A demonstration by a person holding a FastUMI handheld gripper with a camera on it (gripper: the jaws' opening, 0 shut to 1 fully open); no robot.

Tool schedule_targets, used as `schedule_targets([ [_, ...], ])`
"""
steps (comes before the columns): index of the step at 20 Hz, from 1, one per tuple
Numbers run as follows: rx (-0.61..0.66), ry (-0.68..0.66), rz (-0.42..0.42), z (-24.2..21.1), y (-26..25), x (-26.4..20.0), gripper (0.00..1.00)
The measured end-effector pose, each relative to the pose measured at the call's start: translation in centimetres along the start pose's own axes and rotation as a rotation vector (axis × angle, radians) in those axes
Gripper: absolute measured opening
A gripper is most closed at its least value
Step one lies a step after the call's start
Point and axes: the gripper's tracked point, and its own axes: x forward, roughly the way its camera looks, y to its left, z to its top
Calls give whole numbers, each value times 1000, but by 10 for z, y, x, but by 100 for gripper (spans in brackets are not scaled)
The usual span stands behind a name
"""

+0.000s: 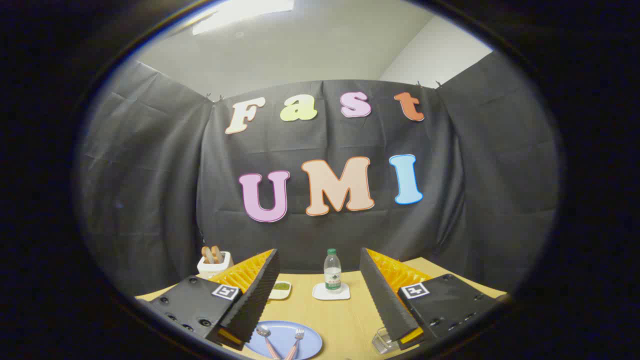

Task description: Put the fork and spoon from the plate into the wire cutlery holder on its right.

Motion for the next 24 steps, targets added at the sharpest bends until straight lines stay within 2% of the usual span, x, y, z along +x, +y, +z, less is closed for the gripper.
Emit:
schedule_targets([
  [9,5,58,12,-15,2,8,100],
  [20,-8,103,83,-33,24,24,100],
  [24,1,239,124,-74,33,35,100],
])
